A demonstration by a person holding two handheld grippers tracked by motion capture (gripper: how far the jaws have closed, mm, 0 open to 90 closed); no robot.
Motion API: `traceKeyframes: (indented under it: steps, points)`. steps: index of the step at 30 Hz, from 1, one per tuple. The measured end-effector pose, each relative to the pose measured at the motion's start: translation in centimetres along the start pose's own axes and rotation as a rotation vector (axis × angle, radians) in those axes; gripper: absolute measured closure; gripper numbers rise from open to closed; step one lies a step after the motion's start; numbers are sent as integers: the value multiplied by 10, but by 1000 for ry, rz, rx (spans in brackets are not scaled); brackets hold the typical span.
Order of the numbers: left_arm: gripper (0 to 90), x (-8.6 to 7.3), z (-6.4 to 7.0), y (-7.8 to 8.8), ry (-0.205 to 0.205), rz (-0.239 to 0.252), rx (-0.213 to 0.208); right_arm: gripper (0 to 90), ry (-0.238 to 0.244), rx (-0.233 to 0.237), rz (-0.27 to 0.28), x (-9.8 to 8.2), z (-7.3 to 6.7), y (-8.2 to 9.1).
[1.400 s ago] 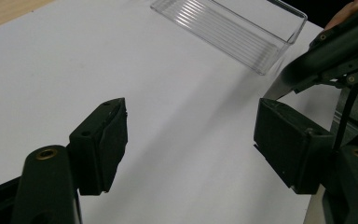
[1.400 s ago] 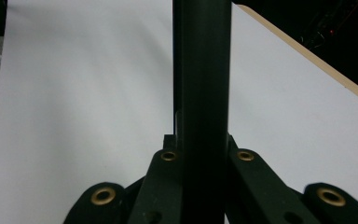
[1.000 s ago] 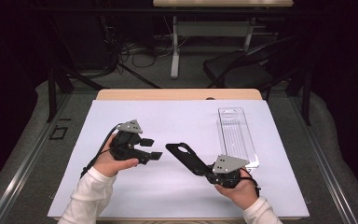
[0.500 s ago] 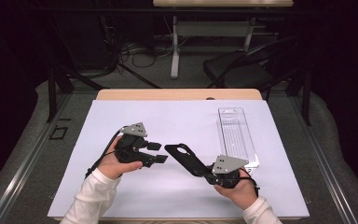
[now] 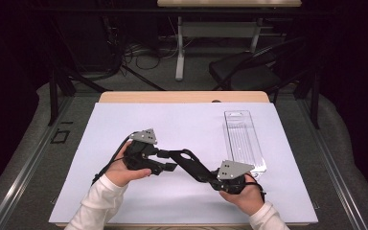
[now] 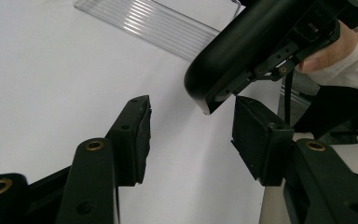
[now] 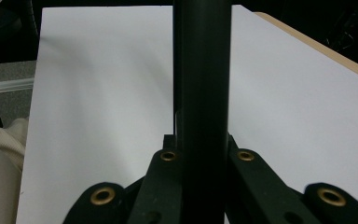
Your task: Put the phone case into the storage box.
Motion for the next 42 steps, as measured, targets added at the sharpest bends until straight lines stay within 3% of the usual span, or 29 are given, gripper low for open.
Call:
traceKeyframes:
  steps: [10,24,28,42]
  points:
    - [500,1,3,-1,-2,8,-16,876,-4,18,6,0,-2,0]
    - [560,6,8,-7,-42,24,-35,876,-19,62,22,3,-9,-2]
    - [563,5,10,-9,-56,9,-46,877,-20,78,26,4,-13,-3]
    - [614,7,12,-10,-69,28,-65,877,-37,100,33,6,-15,-3]
Point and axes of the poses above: each handheld gripper's, and its own axes: y roughly backward along the jaws, x roughly out of its top, z roughly to its right, the point moved 8 cm from there along -y, roughly forward along the jaws, and after that the axes turned 15 degrees about -x, right-handed, at the moved point
